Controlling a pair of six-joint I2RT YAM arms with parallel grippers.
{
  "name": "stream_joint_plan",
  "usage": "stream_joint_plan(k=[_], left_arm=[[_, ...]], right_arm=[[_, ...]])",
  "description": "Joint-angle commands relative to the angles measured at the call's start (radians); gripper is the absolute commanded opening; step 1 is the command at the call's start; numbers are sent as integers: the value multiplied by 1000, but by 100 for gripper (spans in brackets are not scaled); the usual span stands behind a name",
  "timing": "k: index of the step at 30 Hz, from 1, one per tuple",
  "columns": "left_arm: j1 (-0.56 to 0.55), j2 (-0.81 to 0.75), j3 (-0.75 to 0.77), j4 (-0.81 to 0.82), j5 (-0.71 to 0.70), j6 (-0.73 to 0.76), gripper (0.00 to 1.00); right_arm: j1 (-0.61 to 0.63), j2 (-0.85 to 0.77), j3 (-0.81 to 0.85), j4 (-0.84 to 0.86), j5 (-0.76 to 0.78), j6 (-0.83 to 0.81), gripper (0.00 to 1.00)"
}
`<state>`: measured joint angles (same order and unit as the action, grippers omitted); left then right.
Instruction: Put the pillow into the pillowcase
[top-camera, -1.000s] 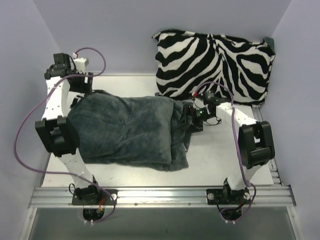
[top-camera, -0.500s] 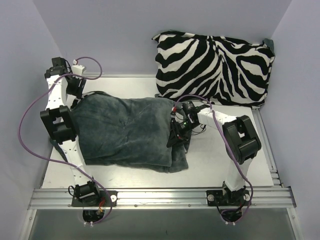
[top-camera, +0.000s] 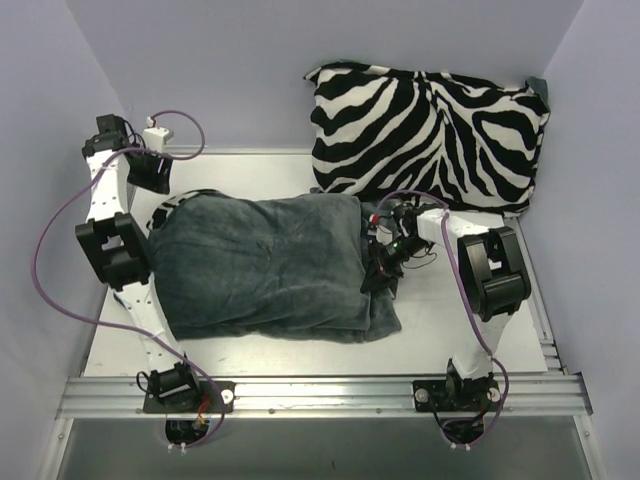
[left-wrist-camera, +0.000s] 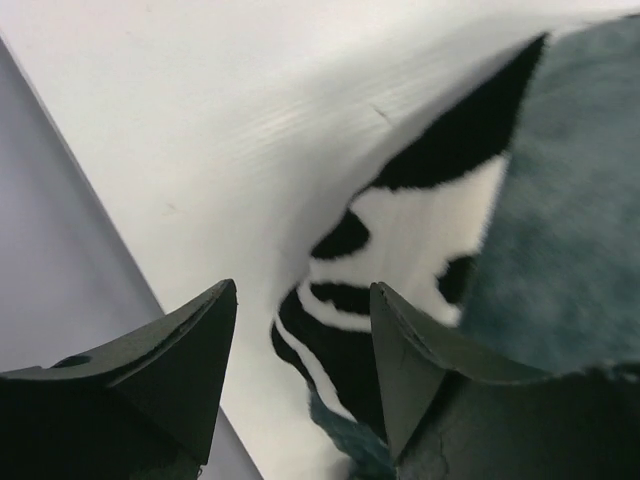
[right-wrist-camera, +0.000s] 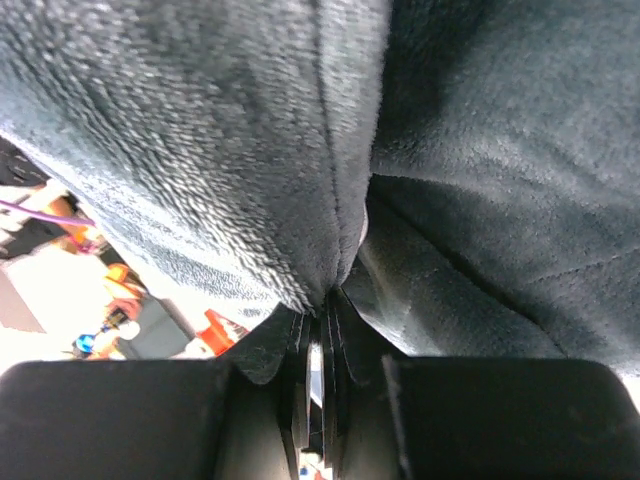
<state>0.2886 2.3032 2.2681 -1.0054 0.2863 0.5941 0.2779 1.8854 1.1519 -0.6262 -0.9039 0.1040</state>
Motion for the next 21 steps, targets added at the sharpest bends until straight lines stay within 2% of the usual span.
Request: stream_joint_plan(k=[1, 6, 10, 21], left_arm=[[0, -180, -53, -71, 163, 74, 65], [-23, -195, -136, -196, 122, 182, 67], [-31, -182, -180, -200, 80, 200, 68], [-95, -134, -202, -259, 145, 253, 75]], right_arm=[[-3, -54, 6, -141, 117, -122, 0], [-28, -43, 14, -219, 201, -194, 0], [-52, -57, 23, -259, 237, -230, 0], [-75, -14, 89, -300, 287, -270, 0]])
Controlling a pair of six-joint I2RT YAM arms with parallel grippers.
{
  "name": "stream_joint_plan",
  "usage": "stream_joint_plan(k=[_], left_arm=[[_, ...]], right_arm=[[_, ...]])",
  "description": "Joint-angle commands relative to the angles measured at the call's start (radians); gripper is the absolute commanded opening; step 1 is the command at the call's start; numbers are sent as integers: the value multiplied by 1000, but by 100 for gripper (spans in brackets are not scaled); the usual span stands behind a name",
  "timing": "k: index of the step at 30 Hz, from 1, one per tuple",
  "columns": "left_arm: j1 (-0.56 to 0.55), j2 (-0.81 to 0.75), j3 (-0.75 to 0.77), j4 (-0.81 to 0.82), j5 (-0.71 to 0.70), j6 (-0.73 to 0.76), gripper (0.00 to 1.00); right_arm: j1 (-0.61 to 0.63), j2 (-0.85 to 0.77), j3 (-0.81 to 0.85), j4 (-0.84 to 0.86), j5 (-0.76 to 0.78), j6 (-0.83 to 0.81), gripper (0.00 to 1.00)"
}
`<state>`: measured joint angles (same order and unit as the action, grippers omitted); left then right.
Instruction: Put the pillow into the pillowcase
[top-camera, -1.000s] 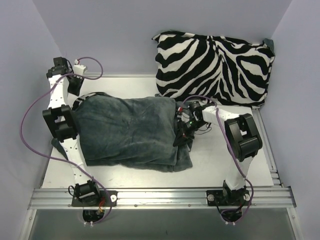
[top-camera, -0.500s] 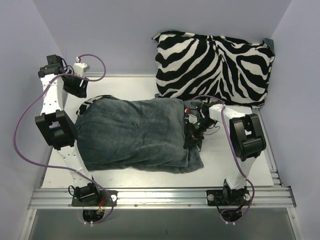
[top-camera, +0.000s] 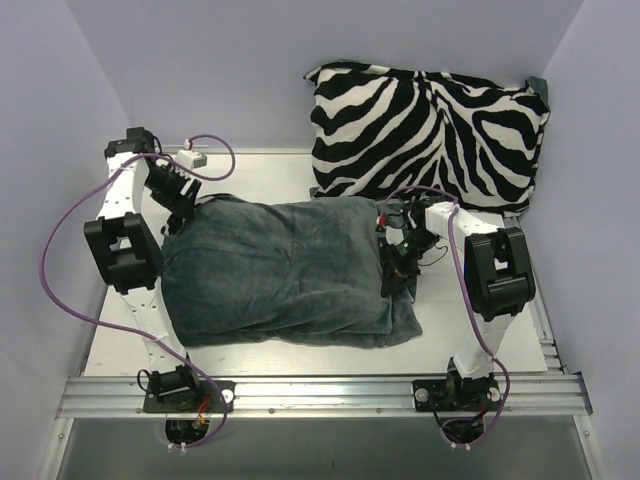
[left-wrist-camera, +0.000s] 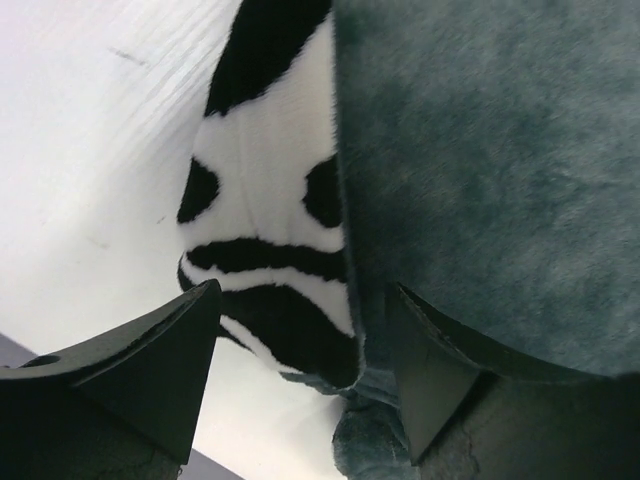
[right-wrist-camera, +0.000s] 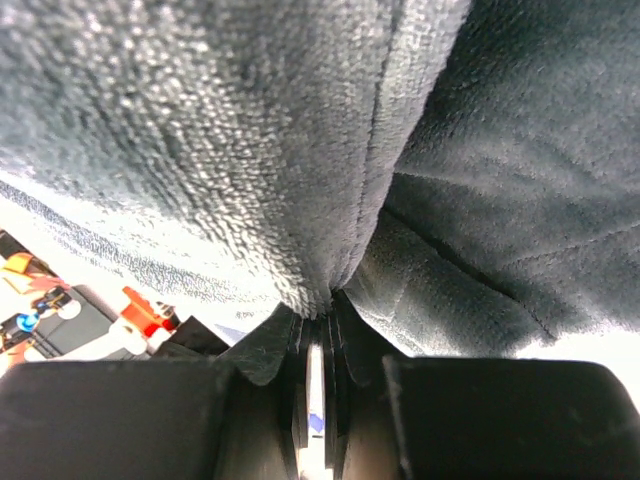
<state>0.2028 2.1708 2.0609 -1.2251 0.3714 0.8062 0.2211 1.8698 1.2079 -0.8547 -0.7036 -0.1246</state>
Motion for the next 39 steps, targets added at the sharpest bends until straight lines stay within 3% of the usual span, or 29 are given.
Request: stream_joint_plan(k=[1, 5, 6, 9, 10, 12, 13, 17, 18, 19, 20, 21, 24, 25, 26, 27, 28, 30, 32, 34, 35, 39], left_arm=[[-11, 1, 4, -43, 66, 48, 75], [-17, 46, 22, -37, 9, 36, 69], [-17, 58, 30, -22, -17, 21, 59], [-14, 109, 82, 68, -158, -25, 43], [-14, 119, 90, 154, -208, -32, 29], [-14, 126, 123, 266, -314, -71, 14], [-16, 139, 149, 354, -331, -99, 2], [-63, 271, 501, 484, -400, -180, 0], [-92, 305, 657, 486, -429, -180, 1], [-109, 345, 689, 522, -478, -159, 16], [-126, 345, 693, 548, -529, -147, 59], [-147, 336, 653, 558, -586, -142, 73], [-132, 160, 433, 509, -511, -202, 97], [-120, 29, 233, 492, -427, -237, 97], [-108, -33, 152, 471, -372, -251, 97], [-97, -89, 80, 442, -306, -265, 97], [-80, -177, -30, 347, -187, -283, 97], [-66, -251, -111, 224, -51, -289, 97], [-66, -354, -264, 72, 97, -268, 98], [-80, -463, -393, 18, 124, -242, 98], [-101, -495, -532, 12, 100, -231, 97], [-124, -594, -816, 53, -1, -206, 97]], right_arm=[[-19, 8, 36, -72, 88, -41, 0], [-22, 12, 45, -75, 95, -44, 0], [-23, 14, 44, -79, 98, -47, 0], [-34, 14, 44, -87, 110, -53, 0], [-38, 12, 41, -92, 113, -55, 0], [-43, 8, 35, -92, 119, -59, 0], [-43, 8, 33, -92, 119, -61, 0], [-37, 35, 48, -86, 96, -44, 0], [-31, 45, 65, -75, 69, -35, 0], [-26, 63, 82, -64, 50, -24, 0], [-22, 69, 100, -52, 29, 17, 0], [-11, 74, 140, -15, 1, 40, 0], [17, 75, 202, -12, -31, 56, 0], [12, 57, 199, -14, -39, 56, 1], [0, 43, 191, -17, -75, 59, 11], [-12, 28, 179, -33, -89, 57, 42], [-49, -13, 147, -44, -106, 53, 54], [-89, -61, 110, -111, -166, 27, 66], [-130, -119, 58, -165, -195, -39, 72], [-123, -147, 30, -251, -183, -130, 74], [-99, -150, -6, -259, -174, -141, 74], [20, -94, -56, -200, -116, -146, 72]])
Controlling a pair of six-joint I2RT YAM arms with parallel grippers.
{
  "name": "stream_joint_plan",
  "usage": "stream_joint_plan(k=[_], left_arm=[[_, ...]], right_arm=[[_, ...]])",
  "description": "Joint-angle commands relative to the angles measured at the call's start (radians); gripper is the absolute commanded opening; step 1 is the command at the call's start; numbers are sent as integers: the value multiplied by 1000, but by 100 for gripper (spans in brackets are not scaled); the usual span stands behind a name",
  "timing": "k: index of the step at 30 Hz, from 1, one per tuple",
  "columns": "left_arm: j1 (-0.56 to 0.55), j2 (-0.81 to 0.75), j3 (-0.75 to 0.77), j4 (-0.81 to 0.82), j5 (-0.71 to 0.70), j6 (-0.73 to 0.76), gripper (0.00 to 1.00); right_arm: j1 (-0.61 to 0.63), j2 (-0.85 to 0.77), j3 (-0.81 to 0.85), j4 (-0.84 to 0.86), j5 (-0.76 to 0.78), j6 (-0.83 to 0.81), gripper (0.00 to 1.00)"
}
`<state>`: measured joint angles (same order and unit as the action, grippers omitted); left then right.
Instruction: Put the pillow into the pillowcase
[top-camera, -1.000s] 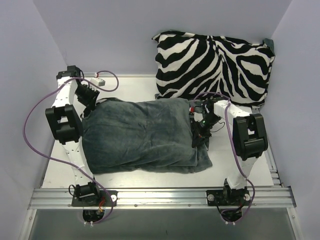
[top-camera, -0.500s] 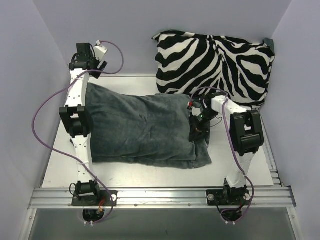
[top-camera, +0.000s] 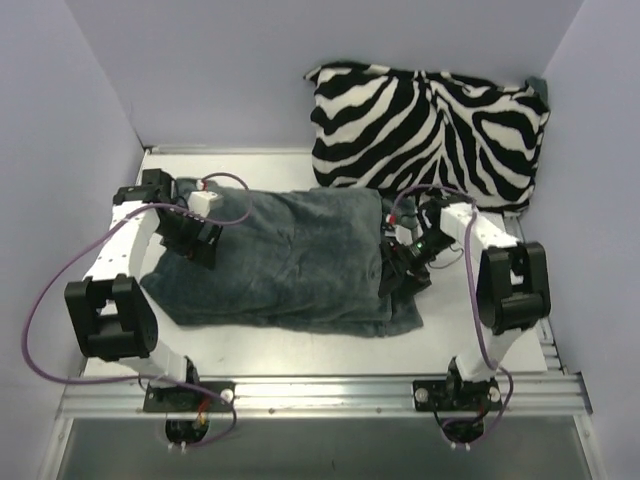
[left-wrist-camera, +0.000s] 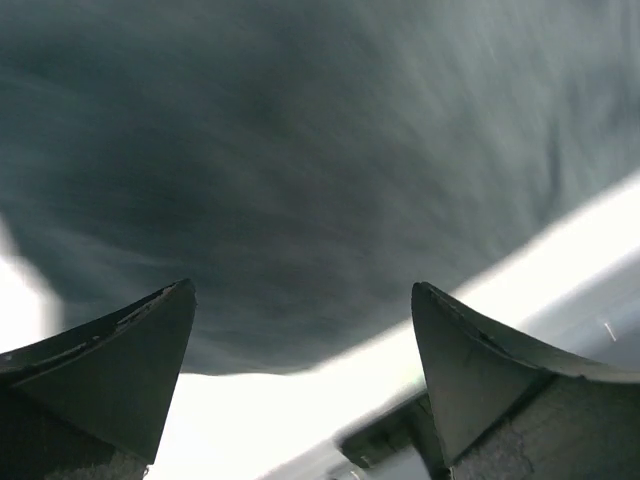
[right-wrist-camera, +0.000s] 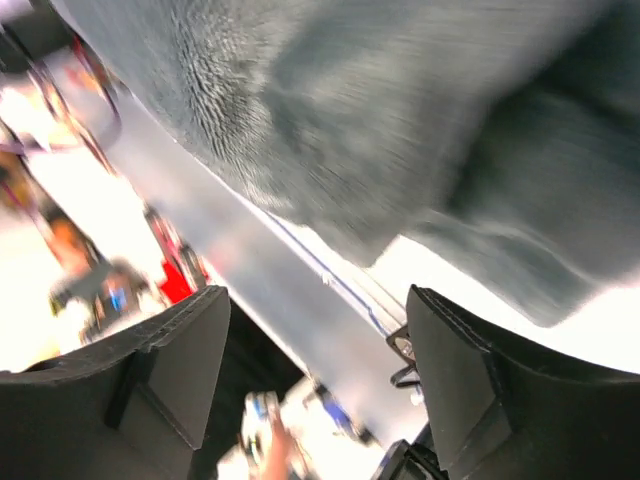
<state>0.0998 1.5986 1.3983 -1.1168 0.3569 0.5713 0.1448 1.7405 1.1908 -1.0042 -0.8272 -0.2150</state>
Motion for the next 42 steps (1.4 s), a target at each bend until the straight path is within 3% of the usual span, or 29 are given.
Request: stream_joint_plan(k=[1, 2, 3, 4, 5, 6, 8, 10, 12, 13, 14, 15, 16, 18, 19, 20, 23, 26, 28, 30, 33, 37, 42], left_arm=[[-28, -23, -192, -10, -27, 13, 97], [-34, -17, -224, 20, -64, 4, 97], [-34, -11, -276, 53, -144, -11, 96], [-28, 12, -289, 119, -180, -30, 82], [-14, 26, -291, 147, -221, -34, 41], [44, 44, -247, 179, -274, -37, 21], [154, 104, -136, 166, -308, 5, 3], [277, 144, 1, 138, -276, 68, 0], [304, 153, 53, 106, -198, 105, 0], [302, 152, 71, 42, -138, 137, 4], [290, 147, 103, 8, -46, 144, 15], [278, 143, 116, -23, 6, 148, 30], [259, 123, 129, -69, 39, 145, 60], [203, 91, 169, -54, 92, 104, 73], [189, 60, 188, -45, 117, 61, 81], [152, 44, 220, -31, 141, 29, 97], [43, 6, 264, 15, 136, -91, 98], [-203, -41, 240, 142, 19, -264, 97], [-394, -77, 157, 331, -153, -452, 97], [-560, -69, 131, 464, -212, -546, 97], [-771, 77, 195, 505, -410, -686, 97], [-928, 268, 364, 483, -548, -744, 97], [-1012, 524, 585, 450, -781, -789, 97]], right_arm=[[120, 80, -45, -18, 19, -38, 70], [139, 99, -51, 19, 29, 3, 66], [162, 120, -57, 91, 52, 25, 48], [164, 166, -53, 113, 77, 40, 35], [161, 184, -36, 118, 73, 40, 20], [135, 197, -1, 99, 77, 26, 0], [83, 145, 7, 79, 76, -4, 0], [53, 73, -3, 52, 60, -55, 0], [87, 53, 0, 20, -7, -75, 0], [155, 41, 16, 13, -36, -67, 0], [186, 34, 35, 1, -115, -70, 8], [218, 22, 50, -11, -148, -64, 37], [239, -17, 61, -10, -176, -43, 52], [214, -64, 66, 1, -257, -17, 65], [185, -96, 55, 10, -277, 0, 65], [97, -101, 23, 31, -285, 64, 64], [-55, -101, -32, 188, -262, 248, 54], [-114, -102, -62, 399, -80, 427, 38], [-128, -72, -65, 486, -27, 466, 38], [-119, -21, -68, 542, 13, 523, 40], [-87, 52, -79, 608, 80, 557, 40], [-82, 154, -89, 612, 146, 563, 41], [-120, 160, -138, 536, 240, 525, 47]])
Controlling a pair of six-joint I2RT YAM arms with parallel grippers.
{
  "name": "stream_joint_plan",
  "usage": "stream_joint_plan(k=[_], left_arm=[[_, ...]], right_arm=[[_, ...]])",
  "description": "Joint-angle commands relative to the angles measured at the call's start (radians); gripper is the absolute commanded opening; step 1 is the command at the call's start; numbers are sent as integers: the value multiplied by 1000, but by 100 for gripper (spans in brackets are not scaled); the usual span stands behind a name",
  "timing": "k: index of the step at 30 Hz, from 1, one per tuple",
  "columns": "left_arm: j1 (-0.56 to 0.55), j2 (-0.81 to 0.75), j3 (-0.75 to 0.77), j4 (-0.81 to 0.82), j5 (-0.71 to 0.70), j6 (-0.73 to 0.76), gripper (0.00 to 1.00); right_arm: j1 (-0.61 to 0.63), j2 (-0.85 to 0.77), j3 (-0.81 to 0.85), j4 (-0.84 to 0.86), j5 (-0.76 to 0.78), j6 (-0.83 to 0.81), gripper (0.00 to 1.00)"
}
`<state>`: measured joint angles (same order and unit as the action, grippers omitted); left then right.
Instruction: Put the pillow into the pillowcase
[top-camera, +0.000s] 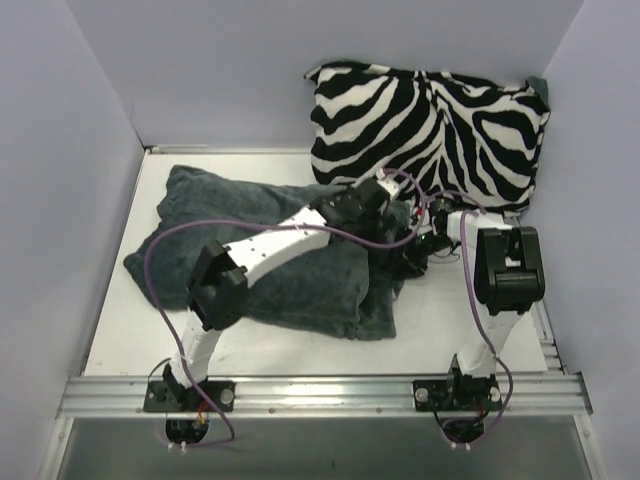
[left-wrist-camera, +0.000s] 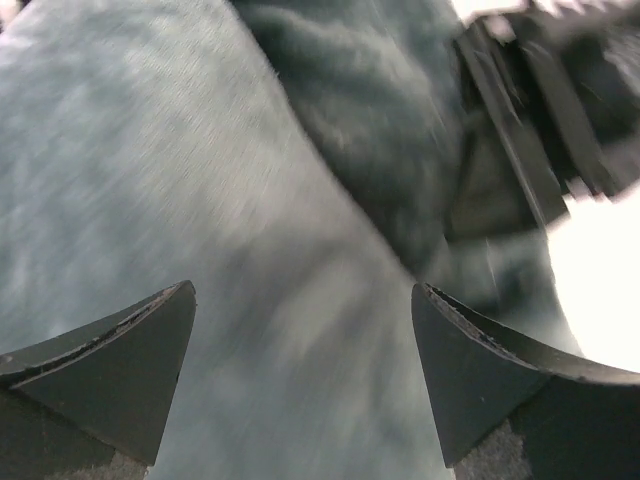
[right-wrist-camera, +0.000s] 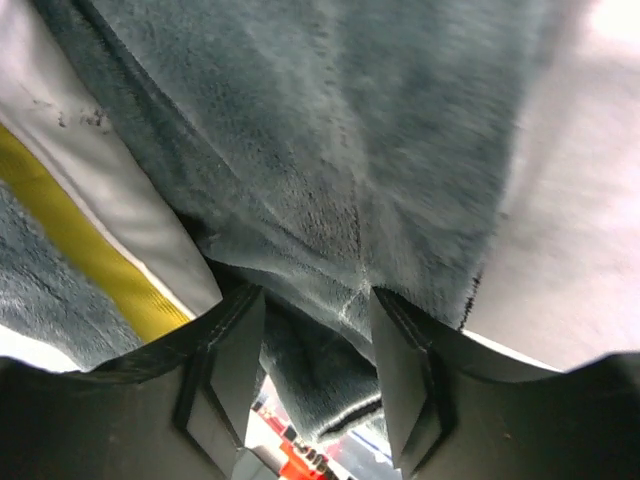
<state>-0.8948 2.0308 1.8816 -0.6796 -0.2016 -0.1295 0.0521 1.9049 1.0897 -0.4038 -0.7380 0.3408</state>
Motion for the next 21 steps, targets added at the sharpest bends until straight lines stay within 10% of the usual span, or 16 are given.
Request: stream_joint_plan(k=[1, 9, 10, 15, 18, 21], left_arm=[[-18, 124, 117, 5, -273, -93, 97], [113, 183, -51, -5, -458, -41, 89], [132, 161, -73, -11, -382, -45, 84], [279, 14, -154, -96, 200, 2, 0], [352, -78, -240, -78, 737, 31, 0], [401, -132, -314, -38, 962, 21, 0]], right_arm=[[-34, -10, -46, -76, 153, -28, 48], [-44, -87, -62, -150, 324, -57, 51], [-44, -84, -60, -153, 350, -60, 52], [-49, -47, 7, -170, 359, -72, 50], [-40, -72, 70, -171, 307, -101, 45], [-11, -139, 101, -112, 157, -68, 44]])
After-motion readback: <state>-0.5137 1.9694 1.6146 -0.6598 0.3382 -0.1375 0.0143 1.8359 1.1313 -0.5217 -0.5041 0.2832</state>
